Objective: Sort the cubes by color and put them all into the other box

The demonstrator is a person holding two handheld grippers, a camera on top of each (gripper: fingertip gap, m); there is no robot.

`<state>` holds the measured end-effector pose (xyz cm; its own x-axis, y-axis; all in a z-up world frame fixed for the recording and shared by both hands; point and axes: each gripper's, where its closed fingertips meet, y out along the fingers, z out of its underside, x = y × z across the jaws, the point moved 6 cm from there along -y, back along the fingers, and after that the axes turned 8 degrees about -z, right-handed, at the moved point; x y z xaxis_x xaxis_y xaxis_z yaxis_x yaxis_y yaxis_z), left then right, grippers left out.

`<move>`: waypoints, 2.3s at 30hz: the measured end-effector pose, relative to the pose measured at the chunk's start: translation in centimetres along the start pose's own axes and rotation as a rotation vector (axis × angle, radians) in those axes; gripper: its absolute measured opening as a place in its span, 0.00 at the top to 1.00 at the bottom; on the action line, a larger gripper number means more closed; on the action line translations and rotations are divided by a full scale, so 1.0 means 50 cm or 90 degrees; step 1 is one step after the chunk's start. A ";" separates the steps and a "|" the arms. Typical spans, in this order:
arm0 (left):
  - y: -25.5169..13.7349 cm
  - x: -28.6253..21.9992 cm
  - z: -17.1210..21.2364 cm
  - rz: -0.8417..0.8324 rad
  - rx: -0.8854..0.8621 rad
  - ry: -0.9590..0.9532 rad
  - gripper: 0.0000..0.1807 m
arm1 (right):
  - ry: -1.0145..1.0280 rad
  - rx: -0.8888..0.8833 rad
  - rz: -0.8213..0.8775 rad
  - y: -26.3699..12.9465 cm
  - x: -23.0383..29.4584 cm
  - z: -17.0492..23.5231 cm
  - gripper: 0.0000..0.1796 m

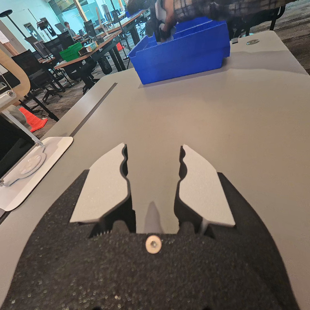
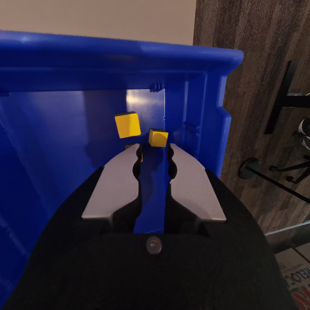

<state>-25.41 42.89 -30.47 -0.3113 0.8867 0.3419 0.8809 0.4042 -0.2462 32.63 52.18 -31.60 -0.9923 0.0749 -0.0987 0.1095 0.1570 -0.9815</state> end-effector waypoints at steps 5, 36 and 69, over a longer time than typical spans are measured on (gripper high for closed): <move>-0.001 0.003 0.000 -0.007 0.001 -0.001 0.67 | -0.027 -0.075 -0.004 -0.135 0.030 -0.021 0.83; -0.270 0.194 -0.079 -0.296 0.095 -0.011 0.62 | -0.375 -0.786 -0.419 -0.147 0.704 0.125 0.63; -0.774 0.196 0.336 -0.067 0.738 -0.177 0.74 | -0.467 -0.721 -0.490 -0.135 0.757 0.153 0.65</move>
<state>-68.53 39.72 -32.83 -0.5546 0.7979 0.2362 0.0455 0.3125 -0.9488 -6.11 46.41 -29.96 -0.6010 -0.7985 -0.0339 -0.7722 0.5911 -0.2329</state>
